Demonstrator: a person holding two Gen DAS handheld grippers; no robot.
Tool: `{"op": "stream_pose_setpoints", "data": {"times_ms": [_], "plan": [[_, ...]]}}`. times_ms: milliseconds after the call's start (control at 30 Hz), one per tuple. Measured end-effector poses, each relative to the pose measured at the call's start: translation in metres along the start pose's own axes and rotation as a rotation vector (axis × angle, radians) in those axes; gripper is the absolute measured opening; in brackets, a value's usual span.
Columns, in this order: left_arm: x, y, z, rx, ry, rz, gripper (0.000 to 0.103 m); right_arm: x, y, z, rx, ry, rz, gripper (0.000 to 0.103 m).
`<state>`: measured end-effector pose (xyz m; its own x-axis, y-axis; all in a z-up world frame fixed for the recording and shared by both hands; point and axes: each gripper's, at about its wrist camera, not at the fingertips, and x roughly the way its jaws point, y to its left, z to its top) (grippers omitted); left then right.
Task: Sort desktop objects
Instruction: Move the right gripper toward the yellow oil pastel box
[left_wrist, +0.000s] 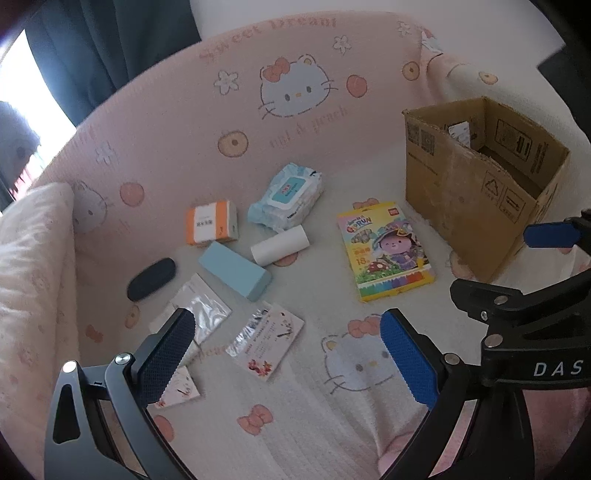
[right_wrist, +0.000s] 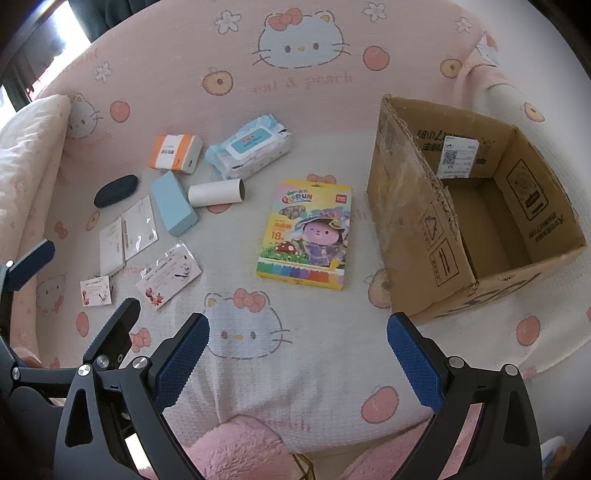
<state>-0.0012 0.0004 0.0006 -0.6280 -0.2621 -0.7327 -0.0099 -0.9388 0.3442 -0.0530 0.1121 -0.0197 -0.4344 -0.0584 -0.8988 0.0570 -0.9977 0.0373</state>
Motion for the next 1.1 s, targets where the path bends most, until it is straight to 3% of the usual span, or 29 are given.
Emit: {"op": "stream_pose_setpoints", "data": {"times_ms": [200, 300, 700, 900, 1000, 1067, 1100], "plan": [[-0.003, -0.020, 0.003, 0.009, -0.013, 0.050, 0.102, 0.005, -0.009, 0.001, 0.026, 0.001, 0.039, 0.097], [0.004, 0.002, -0.002, -0.052, -0.013, -0.033, 0.102, 0.007, -0.014, 0.002, 0.039, 0.002, 0.058, 0.097], [0.037, 0.021, 0.010, -0.099, -0.001, -0.116, 0.102, 0.029, -0.022, 0.009, 0.099, -0.019, 0.116, 0.097], [0.063, 0.025, 0.009, -0.157, -0.051, -0.153, 0.101, 0.054, -0.032, 0.012, 0.217, -0.105, 0.174, 0.095], [0.076, 0.030, 0.008, -0.177, -0.077, -0.152, 0.101, 0.066, -0.035, 0.011, 0.254, -0.161, 0.138, 0.073], [0.084, 0.032, 0.005, -0.193, -0.100, -0.162, 0.097, 0.077, -0.037, 0.011, 0.271, -0.159, 0.075, 0.041], [0.089, 0.033, 0.003, -0.205, -0.103, -0.178, 0.092, 0.085, -0.039, 0.009, 0.303, -0.146, 0.054, 0.033]]}}
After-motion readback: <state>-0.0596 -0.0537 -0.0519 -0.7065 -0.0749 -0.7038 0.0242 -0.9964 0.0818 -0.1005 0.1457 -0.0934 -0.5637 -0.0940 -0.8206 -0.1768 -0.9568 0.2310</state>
